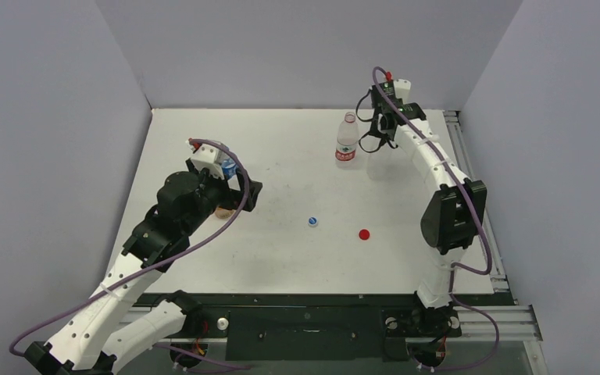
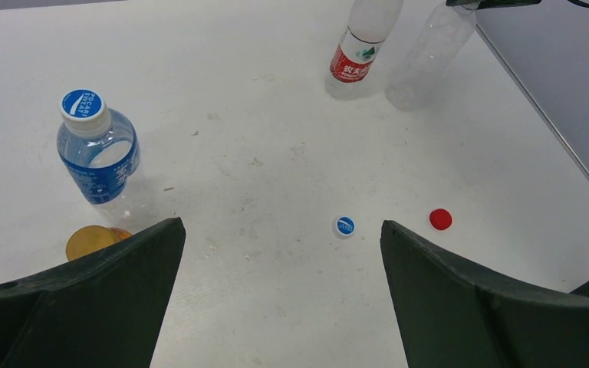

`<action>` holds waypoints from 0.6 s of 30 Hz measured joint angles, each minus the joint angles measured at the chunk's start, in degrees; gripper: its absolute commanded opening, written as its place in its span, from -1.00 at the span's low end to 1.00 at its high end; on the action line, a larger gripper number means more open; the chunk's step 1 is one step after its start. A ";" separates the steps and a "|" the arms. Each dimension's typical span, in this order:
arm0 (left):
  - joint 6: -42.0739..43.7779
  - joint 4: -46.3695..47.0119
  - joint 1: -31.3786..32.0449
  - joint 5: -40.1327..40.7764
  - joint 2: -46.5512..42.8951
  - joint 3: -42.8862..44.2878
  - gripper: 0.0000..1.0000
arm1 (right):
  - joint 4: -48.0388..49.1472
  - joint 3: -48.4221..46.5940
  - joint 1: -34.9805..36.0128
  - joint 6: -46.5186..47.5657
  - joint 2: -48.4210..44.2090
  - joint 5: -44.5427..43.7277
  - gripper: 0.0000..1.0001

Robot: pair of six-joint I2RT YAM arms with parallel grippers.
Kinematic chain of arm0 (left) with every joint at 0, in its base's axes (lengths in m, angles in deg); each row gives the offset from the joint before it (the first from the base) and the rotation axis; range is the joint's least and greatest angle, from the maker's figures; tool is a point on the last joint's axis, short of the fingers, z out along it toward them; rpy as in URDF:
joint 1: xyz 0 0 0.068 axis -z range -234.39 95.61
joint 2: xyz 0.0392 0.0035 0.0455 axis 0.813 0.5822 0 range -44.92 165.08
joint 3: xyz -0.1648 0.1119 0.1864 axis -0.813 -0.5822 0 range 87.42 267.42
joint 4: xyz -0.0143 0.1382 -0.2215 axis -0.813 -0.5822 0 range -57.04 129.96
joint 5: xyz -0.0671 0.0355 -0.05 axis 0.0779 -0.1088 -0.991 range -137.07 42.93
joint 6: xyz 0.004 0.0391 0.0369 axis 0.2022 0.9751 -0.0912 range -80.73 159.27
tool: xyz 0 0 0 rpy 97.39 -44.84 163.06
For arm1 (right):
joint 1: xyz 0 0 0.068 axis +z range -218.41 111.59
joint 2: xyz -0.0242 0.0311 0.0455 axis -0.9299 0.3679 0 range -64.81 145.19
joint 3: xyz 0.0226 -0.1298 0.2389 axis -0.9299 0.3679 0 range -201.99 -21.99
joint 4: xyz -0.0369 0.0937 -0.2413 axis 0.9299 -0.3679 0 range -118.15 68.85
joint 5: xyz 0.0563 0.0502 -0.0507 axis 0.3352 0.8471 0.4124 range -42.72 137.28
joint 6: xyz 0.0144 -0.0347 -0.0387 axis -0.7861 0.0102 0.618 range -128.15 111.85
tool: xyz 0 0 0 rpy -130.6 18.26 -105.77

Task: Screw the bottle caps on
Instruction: Pick up the plastic bottle at the center of the board.

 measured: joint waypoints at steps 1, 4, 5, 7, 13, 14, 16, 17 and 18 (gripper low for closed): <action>0.02 0.68 0.00 -0.44 0.00 -0.33 0.93 | -0.63 1.03 0.00 -0.02 -1.11 -0.24 -1.00; 0.50 2.93 0.04 -1.95 0.48 -1.68 0.93 | -2.78 4.70 0.02 -0.20 -5.68 -0.92 -1.00; 0.76 3.74 0.04 -2.58 0.81 -2.14 0.93 | -3.34 6.34 0.11 -0.24 -7.78 -0.96 -1.00; 1.81 5.79 0.13 -4.59 1.68 -3.13 0.93 | -4.50 9.92 0.63 -0.52 -12.98 -1.03 -1.00; 5.90 14.73 0.48 -16.15 3.63 -7.19 0.93 | -8.68 17.44 8.09 -1.03 -30.62 0.35 -1.00; 6.56 16.70 0.50 -18.62 4.04 -7.80 0.93 | -9.27 17.70 10.03 -1.03 -32.83 1.40 -1.00; 8.11 21.16 0.52 -23.54 4.52 -9.11 0.93 | -9.73 18.29 14.05 -1.03 -36.50 4.11 -1.00; 9.07 23.76 0.57 -26.38 4.68 -9.97 0.93 | -10.01 18.58 16.04 -1.03 -38.25 6.05 -1.00; 9.75 25.90 0.68 -28.61 4.76 -10.71 0.93 | -10.16 18.75 17.70 -1.01 -39.56 7.72 -1.00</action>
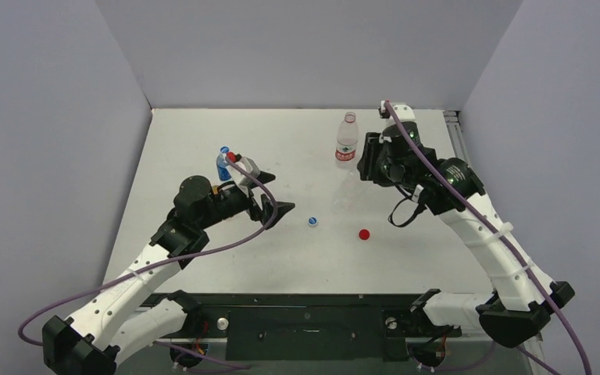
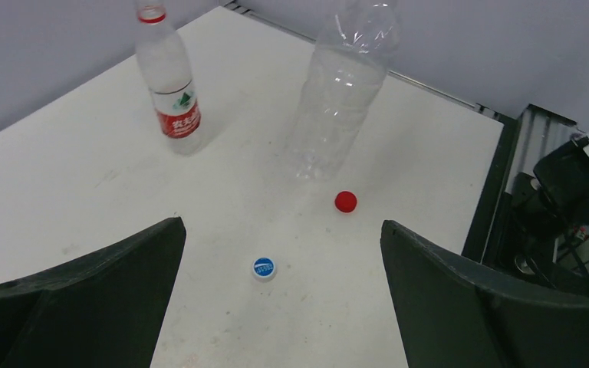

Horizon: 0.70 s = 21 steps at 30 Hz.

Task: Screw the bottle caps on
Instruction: Pick up the plastic bottle at the center of the board.

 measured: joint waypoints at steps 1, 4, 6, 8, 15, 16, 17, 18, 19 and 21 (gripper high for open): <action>0.66 2.14 0.00 -2.45 0.00 -0.83 0.93 | -0.04 0.07 1.92 0.02 -1.07 1.70 -1.00; 1.44 7.65 0.07 -8.90 0.04 -2.84 0.93 | 0.04 0.09 7.76 0.70 -3.19 6.45 -1.00; 1.38 10.03 0.20 -12.90 0.35 -3.13 0.93 | 0.07 -0.09 11.30 1.55 -3.74 9.94 -1.00; 1.25 12.13 0.55 -16.13 0.76 -3.13 0.93 | 0.13 -0.55 13.38 2.29 -3.74 12.92 -1.00; 2.01 11.91 4.26 -21.64 1.49 -3.04 0.93 | 0.20 -3.89 15.76 4.35 -2.91 19.82 -1.00; 2.03 11.78 4.52 -21.97 1.49 -3.04 0.93 | 0.20 -4.61 16.09 4.52 -2.73 20.46 -1.00; 2.16 11.61 4.76 -22.16 1.55 -2.95 0.93 | 0.22 -5.31 16.41 4.59 -2.54 21.05 -1.00; 2.38 11.50 5.09 -22.23 1.68 -2.80 0.93 | 0.24 -6.19 16.83 4.61 -2.27 21.73 -1.00; 2.58 11.32 5.42 -22.21 1.90 -2.56 0.93 | 0.28 -6.71 17.09 4.61 -2.14 22.12 -1.00; 2.80 11.23 5.90 -22.05 2.34 -2.27 0.93 | 0.35 -7.78 17.84 4.68 -1.84 22.82 -1.00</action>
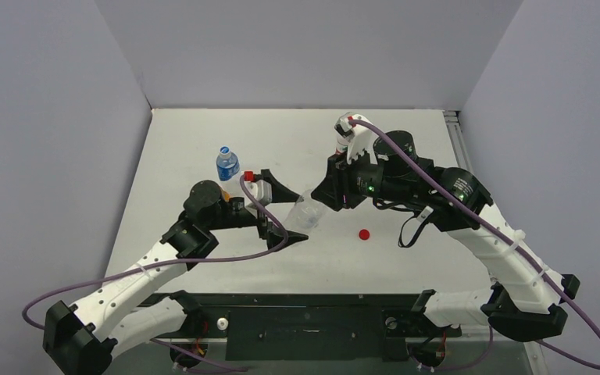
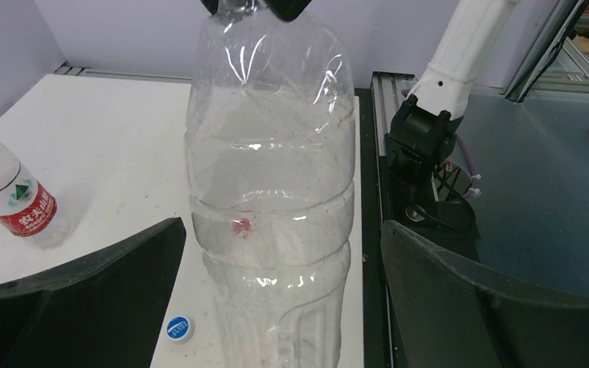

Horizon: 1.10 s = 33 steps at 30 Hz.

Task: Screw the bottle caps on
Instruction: Pick up the plastic bottle at the center of the board.

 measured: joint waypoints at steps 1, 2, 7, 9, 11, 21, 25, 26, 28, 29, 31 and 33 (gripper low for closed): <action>0.07 -0.04 0.20 0.09 0.17 0.04 0.93 | 0.04 -0.52 0.48 0.02 0.17 0.20 -1.00; 0.09 -0.07 0.28 0.17 0.37 0.04 0.93 | 0.04 -1.07 0.96 0.02 0.39 0.26 -1.00; -0.15 -0.07 0.31 0.44 1.38 0.04 0.98 | 0.13 -1.90 2.56 0.13 0.72 0.42 -1.00; -0.52 0.02 0.33 0.44 1.57 0.04 0.80 | 0.09 -1.90 2.84 0.26 0.72 0.35 -1.00; -1.33 0.26 0.33 0.42 1.81 0.04 0.57 | 0.11 -1.90 2.86 0.28 0.72 0.22 -1.00; -4.83 2.27 1.14 0.24 4.44 0.11 -0.36 | 1.03 -1.16 2.84 0.63 0.72 -2.99 -0.50; -4.72 2.47 1.33 2.27 4.39 0.07 -0.44 | 2.32 -0.48 2.84 -0.48 0.57 -4.79 0.10; -4.76 2.49 1.44 3.50 4.28 0.07 -0.44 | 2.49 -0.22 2.84 -0.81 0.52 -5.62 0.14; -4.61 2.47 1.44 5.75 3.74 -0.26 -0.44 | 2.47 0.48 2.62 -2.03 0.24 -8.04 0.22; -4.50 2.36 1.42 7.10 3.34 -0.57 -0.44 | 2.45 0.83 2.40 -2.58 -0.07 -9.31 0.26; -3.93 1.49 1.40 10.01 2.62 -0.94 -0.44 | 2.40 1.81 1.51 -4.04 -1.33 -12.20 0.28; -3.15 0.22 1.25 13.44 2.01 -1.14 -0.44 | 2.32 3.54 -1.01 -5.86 -3.87 -14.86 0.32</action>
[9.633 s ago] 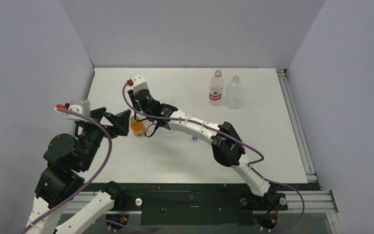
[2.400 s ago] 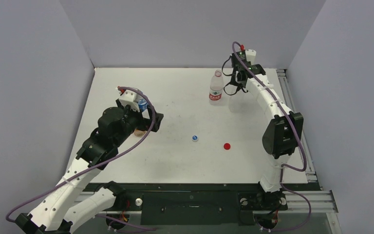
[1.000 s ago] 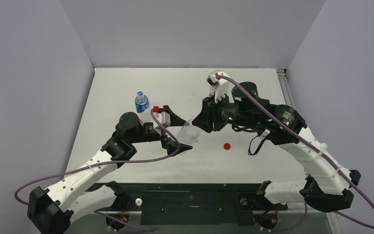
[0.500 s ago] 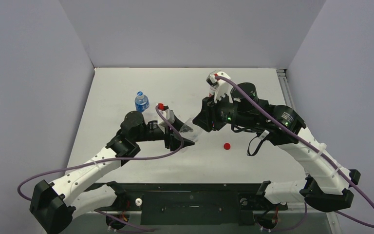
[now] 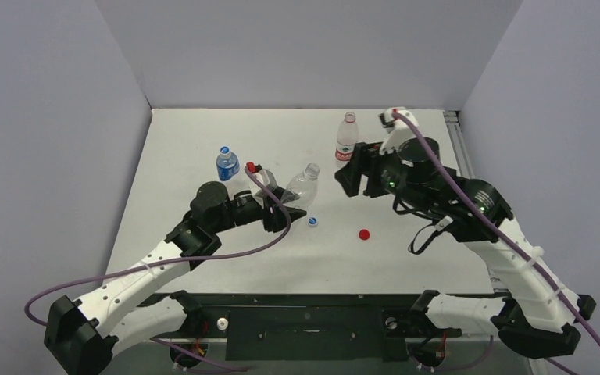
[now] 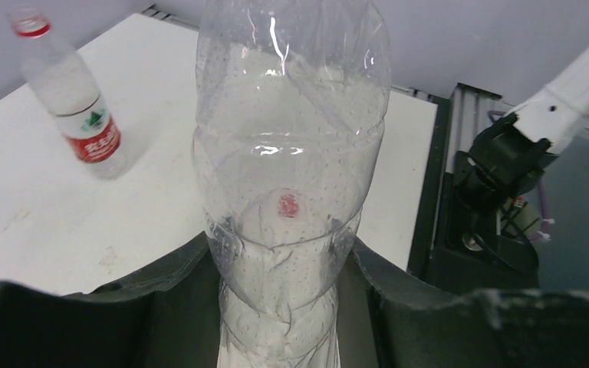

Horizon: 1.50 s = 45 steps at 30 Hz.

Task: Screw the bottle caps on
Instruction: Pick up the plastic bottle at the center of the board, then screw the bottle cap onto the plastic bottle.

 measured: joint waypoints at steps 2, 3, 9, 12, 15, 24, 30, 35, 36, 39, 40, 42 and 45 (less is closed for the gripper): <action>0.72 -1.73 -0.31 3.21 -0.63 -0.09 -0.43 | -0.44 2.47 -4.42 -2.01 -3.80 -3.13 0.33; 1.18 -2.62 -0.52 4.81 -0.94 -0.09 -0.42 | -0.68 3.72 -6.34 -2.73 -5.70 -4.85 0.33; 3.02 -8.44 -1.97 12.41 -3.26 -0.09 -0.37 | -2.01 16.63 -11.85 -6.82 -14.53 -14.10 0.17; 4.31 -11.67 -2.14 14.32 -4.85 -0.09 -0.36 | -0.07 27.82 -12.59 -8.83 -14.58 -15.85 0.13; 5.05 -13.99 -2.14 15.23 -6.60 -0.09 -0.35 | 2.34 39.15 -12.85 -10.49 -11.08 -16.15 0.12; 6.27 -17.64 -2.14 14.58 -10.84 -0.35 -0.30 | 14.10 50.66 -13.16 -12.74 -0.04 -15.74 0.04; 7.48 -19.21 -2.14 14.43 -11.58 -0.94 -0.30 | 20.46 52.26 -13.11 -13.35 5.38 -15.54 -0.02; 7.63 -19.61 -2.19 14.45 -12.31 -1.75 -0.30 | 22.23 51.56 -11.54 -13.75 7.56 -15.63 -0.03; 7.63 -19.58 -2.19 14.47 -12.41 -1.97 -0.30 | 22.12 50.62 -10.64 -13.79 8.61 -15.78 -0.04; 7.63 -19.76 -2.19 15.30 -12.96 -2.69 -0.31 | 22.27 44.87 -6.01 -13.88 14.49 -16.50 -0.07; 7.63 -19.85 -2.19 15.96 -13.31 -2.93 -0.31 | 22.56 42.77 -4.59 -13.88 16.61 -16.55 -0.08; 7.61 -19.96 -2.21 17.90 -14.40 -3.32 -0.30 | 23.30 39.19 -2.34 -13.90 20.46 -16.52 -0.08; 7.58 -20.00 -2.25 20.61 -16.61 -3.65 -0.31 | 23.91 34.82 -0.17 -13.90 25.49 -16.52 -0.08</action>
